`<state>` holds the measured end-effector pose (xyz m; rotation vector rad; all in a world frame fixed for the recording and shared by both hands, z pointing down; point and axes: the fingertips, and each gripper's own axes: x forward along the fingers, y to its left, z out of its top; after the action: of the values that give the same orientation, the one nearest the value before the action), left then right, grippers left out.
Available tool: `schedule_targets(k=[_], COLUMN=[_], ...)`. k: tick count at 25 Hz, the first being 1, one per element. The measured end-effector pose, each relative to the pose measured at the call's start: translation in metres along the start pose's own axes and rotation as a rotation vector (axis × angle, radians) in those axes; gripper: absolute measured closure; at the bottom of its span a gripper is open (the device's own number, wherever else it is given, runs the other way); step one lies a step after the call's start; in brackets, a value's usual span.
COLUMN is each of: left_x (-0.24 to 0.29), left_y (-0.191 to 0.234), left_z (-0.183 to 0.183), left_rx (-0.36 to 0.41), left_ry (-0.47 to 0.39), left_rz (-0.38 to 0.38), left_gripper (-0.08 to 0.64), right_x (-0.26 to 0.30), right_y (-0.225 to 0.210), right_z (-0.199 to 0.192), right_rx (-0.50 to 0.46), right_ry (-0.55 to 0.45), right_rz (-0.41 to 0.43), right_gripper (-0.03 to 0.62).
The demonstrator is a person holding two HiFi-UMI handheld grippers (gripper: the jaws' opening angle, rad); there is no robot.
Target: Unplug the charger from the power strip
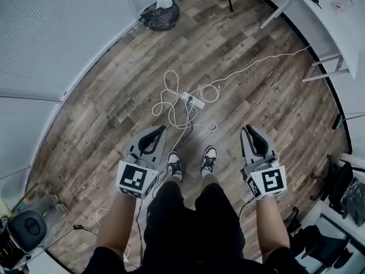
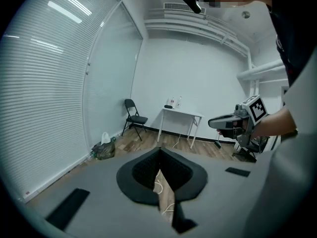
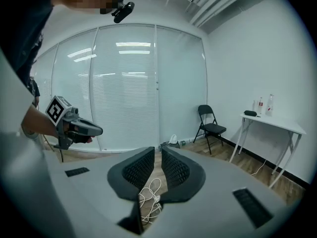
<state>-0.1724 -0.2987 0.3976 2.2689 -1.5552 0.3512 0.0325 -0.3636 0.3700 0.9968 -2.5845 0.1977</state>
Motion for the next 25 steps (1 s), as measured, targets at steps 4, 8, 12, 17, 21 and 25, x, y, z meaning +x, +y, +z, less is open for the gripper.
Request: schedule_targets(k=[4,8,12,17,21,25], left_x=[0.080,0.169,0.242,0.320,0.384,0.440], left_y=[0.033,0.051,0.059,0.074,0.088,0.107], left_z=[-0.067,-0.155,-0.257,-0.390,-0.484,-0.567], left_rx=[-0.010,-0.035,-0.039,-0.065,-0.087,-0.111], left_ry=[0.009,0.036,0.109,0.197,0.242,0.290], left_rz=[0.033,0.072,0.050,0.008,-0.028,-0.027], left_gripper=[0.541,0.541,0.541,0.541,0.541,0.541], right_x=[0.083,0.157,0.218,0.284,0.331,0.381], right_y=[-0.036,-0.062,-0.068,-0.064,-0.064,-0.070], right_z=[-0.084,-0.186,-0.303,-0.454,-0.560,-0.646], right_rx=[-0.035,-0.041,-0.044,-0.056,-0.076,-0.110], right_ry=[0.049,0.101,0.191,0.297,0.358,0.393], right_rz=[0.049,0.108,0.172,0.275,0.318,0.345], right_gripper=[0.558,0.491,0.455,0.425,0.416,0.393])
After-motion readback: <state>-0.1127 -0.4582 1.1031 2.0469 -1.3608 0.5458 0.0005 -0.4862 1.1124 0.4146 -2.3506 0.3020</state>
